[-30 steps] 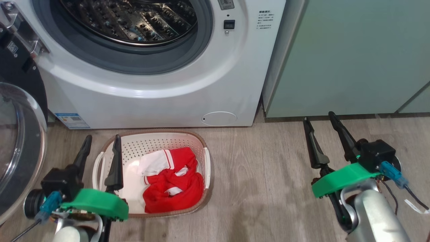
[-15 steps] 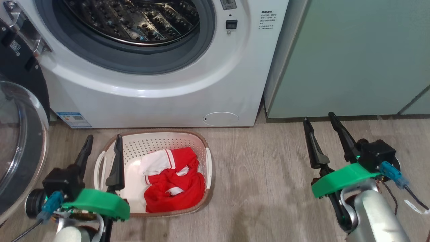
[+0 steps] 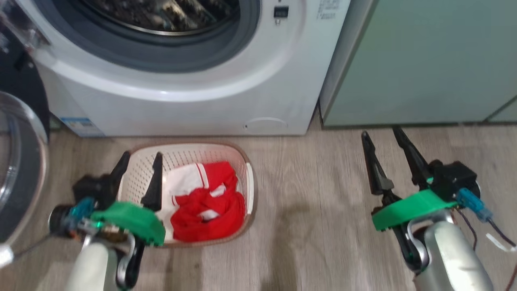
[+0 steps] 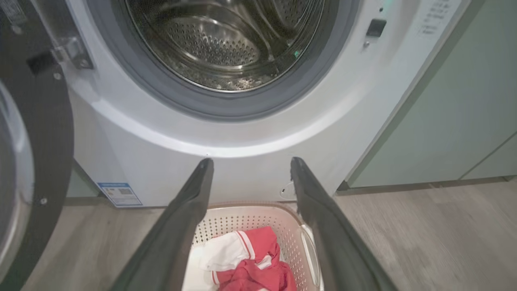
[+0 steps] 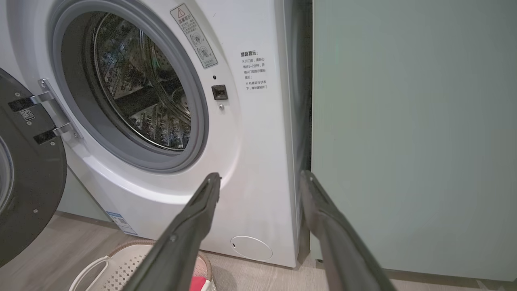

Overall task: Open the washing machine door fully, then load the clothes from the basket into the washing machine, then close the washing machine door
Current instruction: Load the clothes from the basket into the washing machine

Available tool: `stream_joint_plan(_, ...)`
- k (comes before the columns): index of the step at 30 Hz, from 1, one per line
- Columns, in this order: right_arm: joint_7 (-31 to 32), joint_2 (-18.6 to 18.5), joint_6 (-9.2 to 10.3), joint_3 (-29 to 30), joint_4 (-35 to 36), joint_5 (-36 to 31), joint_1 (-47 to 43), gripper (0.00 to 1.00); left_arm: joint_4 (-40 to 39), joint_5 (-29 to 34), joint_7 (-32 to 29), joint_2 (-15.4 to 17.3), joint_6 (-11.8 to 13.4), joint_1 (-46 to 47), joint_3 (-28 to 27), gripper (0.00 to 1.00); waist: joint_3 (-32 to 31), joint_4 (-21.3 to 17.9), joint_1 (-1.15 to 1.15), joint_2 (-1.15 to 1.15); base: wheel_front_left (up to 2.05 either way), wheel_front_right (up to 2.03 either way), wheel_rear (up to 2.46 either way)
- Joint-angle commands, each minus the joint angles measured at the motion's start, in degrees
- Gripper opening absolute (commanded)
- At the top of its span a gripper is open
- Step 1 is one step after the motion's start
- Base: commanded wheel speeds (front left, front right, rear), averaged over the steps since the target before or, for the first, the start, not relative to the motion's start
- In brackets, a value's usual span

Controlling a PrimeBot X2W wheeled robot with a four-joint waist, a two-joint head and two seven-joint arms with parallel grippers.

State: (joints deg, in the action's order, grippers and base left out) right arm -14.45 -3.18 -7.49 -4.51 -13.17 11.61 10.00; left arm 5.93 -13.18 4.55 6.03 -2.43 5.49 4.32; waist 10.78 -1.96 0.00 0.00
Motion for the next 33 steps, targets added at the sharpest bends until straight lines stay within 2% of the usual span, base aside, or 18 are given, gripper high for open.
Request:
stream_joint_plan(1,-0.28,0.3,0.0,-1.79,2.34,0.09,2.43,1.0,0.22,-0.37,-0.29,0.81,-0.49,3.64,-1.38,1.0,2.47,-0.62,0.0,0.0,0.0,0.0,0.0)
stream_joint_plan(9,-0.25,0.3,0.0,-3.24,4.81,-0.04,5.89,1.0,18.46,-2.46,-0.5,0.35,-2.46,14.5,0.16,1.0,11.78,-3.25,0.0,0.0,0.0,0.0,0.0)
stream_joint_plan(10,-0.28,0.3,0.0,-3.6,5.42,0.05,6.88,1.0,23.2,-2.86,-0.33,0.23,-2.85,17.37,0.55,1.0,14.24,-3.94,0.0,0.0,0.0,0.0,0.0)
stream_joint_plan(18,-0.44,0.3,0.0,-4.7,8.93,0.77,10.97,1.0,40.45,-4.92,-0.8,0.75,-4.27,28.47,1.73,1.0,24.68,-6.42,0.0,0.0,0.0,0.0,0.0)
stream_joint_plan(24,-0.51,0.3,0.0,-5.71,11.39,1.97,13.27,1.0,49.59,-6.78,-1.34,3.07,-4.78,34.71,1.74,1.0,32.01,-8.71,0.0,0.0,0.0,0.0,0.0)
stream_joint_plan(33,-0.53,0.3,0.0,-5.66,14.5,3.6,14.09,1.0,57.03,-9.28,-1.43,7.09,-5.0,40.64,1.57,1.0,39.53,-10.63,0.0,0.0,0.0,0.0,0.0)
